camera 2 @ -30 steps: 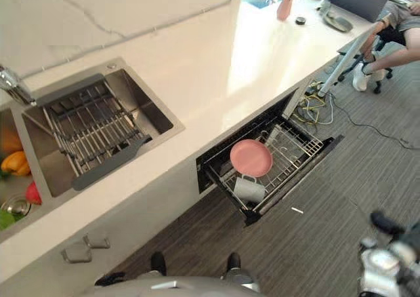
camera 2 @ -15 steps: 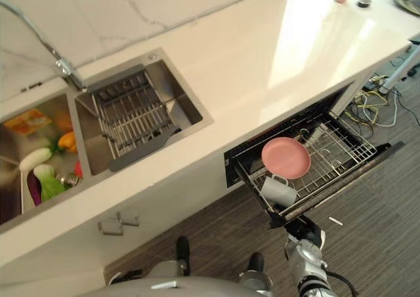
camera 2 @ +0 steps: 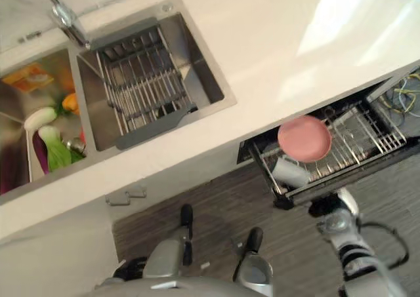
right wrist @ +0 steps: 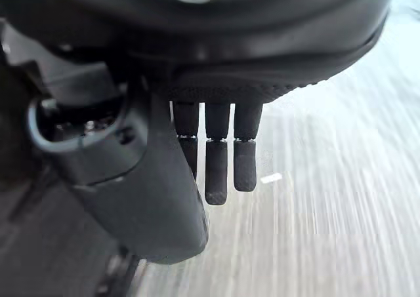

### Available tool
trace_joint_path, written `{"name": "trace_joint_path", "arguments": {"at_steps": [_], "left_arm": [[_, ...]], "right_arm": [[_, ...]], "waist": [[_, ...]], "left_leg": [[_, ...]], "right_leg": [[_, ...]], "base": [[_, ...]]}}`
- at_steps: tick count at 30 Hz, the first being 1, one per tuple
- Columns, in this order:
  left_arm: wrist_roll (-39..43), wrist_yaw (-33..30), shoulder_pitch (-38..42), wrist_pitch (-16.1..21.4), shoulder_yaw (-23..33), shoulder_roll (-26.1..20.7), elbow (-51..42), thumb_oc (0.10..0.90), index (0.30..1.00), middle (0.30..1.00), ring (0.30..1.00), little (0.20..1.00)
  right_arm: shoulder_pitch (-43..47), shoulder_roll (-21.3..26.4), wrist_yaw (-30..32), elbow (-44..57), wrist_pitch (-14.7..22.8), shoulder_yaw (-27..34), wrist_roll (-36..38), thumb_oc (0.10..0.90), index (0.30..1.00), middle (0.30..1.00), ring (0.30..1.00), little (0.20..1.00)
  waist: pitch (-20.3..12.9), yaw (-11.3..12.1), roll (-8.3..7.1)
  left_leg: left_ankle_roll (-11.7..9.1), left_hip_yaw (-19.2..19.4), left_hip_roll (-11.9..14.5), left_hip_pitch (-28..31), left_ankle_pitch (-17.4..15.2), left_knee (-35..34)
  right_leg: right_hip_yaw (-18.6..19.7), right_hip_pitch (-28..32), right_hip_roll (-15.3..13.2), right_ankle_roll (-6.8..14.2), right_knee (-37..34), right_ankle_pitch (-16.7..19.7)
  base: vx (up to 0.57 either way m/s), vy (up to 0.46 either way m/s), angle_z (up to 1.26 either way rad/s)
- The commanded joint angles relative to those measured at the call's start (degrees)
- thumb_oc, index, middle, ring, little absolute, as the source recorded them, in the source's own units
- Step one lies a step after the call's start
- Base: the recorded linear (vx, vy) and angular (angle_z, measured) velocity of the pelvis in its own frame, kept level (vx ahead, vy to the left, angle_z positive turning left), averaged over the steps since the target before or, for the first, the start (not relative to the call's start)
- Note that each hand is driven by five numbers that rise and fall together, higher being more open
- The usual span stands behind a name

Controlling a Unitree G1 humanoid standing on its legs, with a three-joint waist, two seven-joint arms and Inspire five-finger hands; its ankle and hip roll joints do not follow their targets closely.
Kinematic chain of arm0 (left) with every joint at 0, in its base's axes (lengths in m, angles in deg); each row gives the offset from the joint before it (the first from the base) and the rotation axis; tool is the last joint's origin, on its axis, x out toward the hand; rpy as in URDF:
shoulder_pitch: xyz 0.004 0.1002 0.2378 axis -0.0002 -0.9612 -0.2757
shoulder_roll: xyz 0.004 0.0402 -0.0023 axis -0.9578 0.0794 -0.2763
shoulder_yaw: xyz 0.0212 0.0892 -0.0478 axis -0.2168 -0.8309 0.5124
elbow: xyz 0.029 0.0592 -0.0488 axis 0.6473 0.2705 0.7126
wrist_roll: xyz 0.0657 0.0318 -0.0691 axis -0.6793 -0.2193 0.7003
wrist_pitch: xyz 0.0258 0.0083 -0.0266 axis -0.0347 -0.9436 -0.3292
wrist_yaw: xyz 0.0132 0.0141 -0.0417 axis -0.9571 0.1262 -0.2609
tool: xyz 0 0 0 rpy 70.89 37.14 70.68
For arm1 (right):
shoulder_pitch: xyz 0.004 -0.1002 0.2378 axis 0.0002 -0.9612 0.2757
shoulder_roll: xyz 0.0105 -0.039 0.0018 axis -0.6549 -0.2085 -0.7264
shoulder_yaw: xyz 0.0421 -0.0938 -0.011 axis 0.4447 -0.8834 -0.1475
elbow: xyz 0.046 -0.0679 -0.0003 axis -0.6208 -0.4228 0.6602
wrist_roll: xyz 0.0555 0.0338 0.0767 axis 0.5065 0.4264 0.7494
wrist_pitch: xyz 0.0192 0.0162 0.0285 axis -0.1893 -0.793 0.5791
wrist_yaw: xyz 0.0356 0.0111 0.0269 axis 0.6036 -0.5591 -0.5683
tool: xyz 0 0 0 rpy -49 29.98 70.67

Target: Place the dishes in the dishwasher.

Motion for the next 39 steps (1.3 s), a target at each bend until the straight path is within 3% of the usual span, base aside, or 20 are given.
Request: {"name": "trace_joint_path", "arguments": {"at_steps": [1, 13, 19, 23, 24, 25, 31, 33, 35, 36, 37, 38, 39], "left_arm": [[2.42, -0.75, 4.07, 0.33, -3.06, -2.55, 3.68, 0.8, 0.9, 0.9, 0.9, 0.9], [5.35, -2.63, 6.65, 0.9, -4.0, -4.27, 4.62, 0.8, 0.9, 0.9, 0.9, 0.9], [4.83, -2.91, 7.12, 0.83, -3.4, -4.88, 4.02, 0.8, 0.9, 0.9, 0.9, 0.9], [5.7, -4.44, 6.81, 1.78, -1.32, -4.77, 1.66, 0.8, 0.9, 0.9, 0.9, 0.9], [5.83, -4.37, 6.7, 1.56, -0.65, -4.52, 1.83, 0.8, 0.9, 0.9, 0.9, 0.9], [6.19, -4.25, 6.69, 1.31, 0.25, -4.22, 2.26, 0.8, 0.9, 0.9, 0.9, 0.9], [6.37, -3.03, 6.09, 0.02, 4.88, -1.99, 5.63, 0.8, 0.9, 0.9, 0.9, 0.9], [6.45, -2.82, 6.29, -0.08, 5.18, -1.7, 6.08, 0.8, 0.9, 0.9, 0.9, 0.9], [6.98, -1.24, 6.29, 0.09, 4.39, -0.92, 6.02, 0.8, 0.9, 0.9, 0.9, 0.9], [9.66, 0.38, 6.49, 0.12, 3.13, -0.33, 4.69, 0.8, 0.9, 0.9, 0.9, 0.9], [10.51, 1.11, 7.01, 0.29, 2.5, -0.2, 4.49, 0.8, 0.9, 0.9, 0.9, 0.9], [10.51, 1.11, 7.03, 0.29, 2.5, -0.19, 4.5, 0.8, 0.9, 0.9, 0.9, 0.9], [11.35, 1.4, 7.27, 0.25, 2.43, -0.16, 4.24, 0.8, 0.9, 0.9, 0.9, 0.9]], "right_arm": [[18.75, -4.67, 1.2, 8.83, 11.78, 1.0, -6.06, 0.4, 0.3, 0.3, 0.3, 0.3], [31.74, -8.18, 6.14, 4.24, 12.3, -0.99, -2.2, 0.4, 0.3, 0.3, 0.3, 0.3], [26.45, -10.74, 6.33, 5.32, 11.94, -0.82, -3.0, 0.4, 0.3, 0.3, 0.3, 0.3], [15.42, -13.57, 6.43, 7.83, 11.86, 1.68, -3.59, 0.4, 0.3, 0.3, 0.3, 0.3], [12.5, -14.11, 6.2, 8.25, 11.64, 2.26, -3.97, 0.482, 0.422, 0.422, 0.422, 0.422], [8.83, -14.74, 5.88, 8.78, 11.46, 3.07, -4.37, 0.8, 0.9, 0.9, 0.9, 0.9], [-13.93, -17.32, 0.61, 7.14, 10.72, 7.91, -6.76, 0.8, 0.9, 0.9, 0.9, 0.9], [-16.08, -17.78, 0.04, 5.38, 10.52, 8.59, -6.79, 0.8, 0.9, 0.9, 0.9, 0.9], [-21.44, -19.79, -1.52, -4.09, 9.53, 11.99, -5.43, 0.8, 0.9, 0.9, 0.9, 0.9], [-22.37, -20.97, -2.63, -10.94, 8.4, 13.24, -4.3, 0.8, 0.9, 0.9, 0.9, 0.9], [-22.21, -21.41, -3.26, -14.29, 8.04, 13.8, -2.99, 0.8, 0.9, 0.9, 0.9, 0.9], [-22.19, -21.4, -3.26, -14.31, 8.05, 13.8, -2.99, 0.8, 0.9, 0.9, 0.9, 0.9], [-21.84, -22.12, -3.45, -16.29, 7.34, 14.48, -1.5, 0.8, 0.9, 0.9, 0.9, 0.9]], "waist": [[0.04, 4.92, -0.41], [2.75, 10.06, -2.59], [2.0, 10.12, -4.09], [0.89, 8.98, -5.11], [0.39, 8.55, -5.49], [-0.22, 7.79, -5.98], [-5.39, 2.03, -8.42], [-5.88, 1.39, -8.68], [-7.85, -1.33, -9.14], [-8.13, -3.14, -8.46], [-8.1, -4.27, -7.67], [-8.2, -4.23, -7.62], [-8.02, -4.61, -6.71]], "left_leg": [[-4.28, -0.78, 4.15, -0.16, -2.16, 0.46], [-5.35, -4.97, 2.9, -7.58, -1.35, 0.46], [-4.97, -5.16, 2.27, -7.26, -1.72, 0.46], [-4.56, -3.78, 2.68, -5.16, -2.54, 0.46], [-4.46, -3.18, 2.79, -4.33, -2.8, 0.46], [-4.31, -2.4, 2.93, -3.28, -3.15, 0.46], [-2.23, -0.18, 1.31, 3.29, -6.04, 0.46], [-1.71, -0.08, 0.81, 4.31, -6.69, 0.62], [0.67, 0.1, -1.64, 7.45, -8.74, 1.35], [2.74, -1.35, -3.21, 9.55, -9.45, 1.8], [3.29, -2.51, -3.42, 10.66, -9.74, 1.57], [3.28, -2.48, -3.36, 10.54, -9.71, 1.57], [3.66, -3.5, -3.24, 11.53, -9.99, 1.6]], "right_leg": [[1.8, 1.48, -5.62, 4.84, 3.39, -4.32], [-4.8, 0.6, -5.94, 5.12, 2.58, -4.09], [-5.89, 1.55, -6.16, 5.35, 2.91, -4.37], [-5.35, 2.59, -6.47, 5.47, 3.37, -4.7], [-5.17, 2.88, -6.53, 5.55, 3.55, -4.78], [-4.97, 3.25, -6.68, 5.69, 3.9, -4.85], [-4.58, 6.35, -8.38, 6.56, 7.87, -5.05], [-4.26, 6.75, -8.74, 6.73, 9.15, -4.76], [-1.27, 6.48, -10.55, 7.54, 16.56, -0.24], [5.35, 3.65, -9.72, 7.45, 25.56, 4.49], [10.57, 1.4, -7.17, 6.63, 29.39, 4.14], [10.61, 1.26, -7.1, 6.61, 29.35, 4.22], [14.3, -0.6, -5.11, 6.51, 31.31, 3.36]], "base": [[-0.01, 0.032, 0.08], [0.05, 0.006, 0.37], [0.04, -0.007, 0.08], [0.0, 0.0, 0.0], [0.04, 0.014, -0.04], [0.06, 0.032, -0.12], [0.11, 0.09, -0.18], [0.11, 0.132, -0.04], [0.16, 0.269, 0.11], [0.15, 0.269, 0.52], [0.1, 0.196, 0.71], [0.07, 0.091, 0.55], [0.08, 0.04, 0.49]]}}
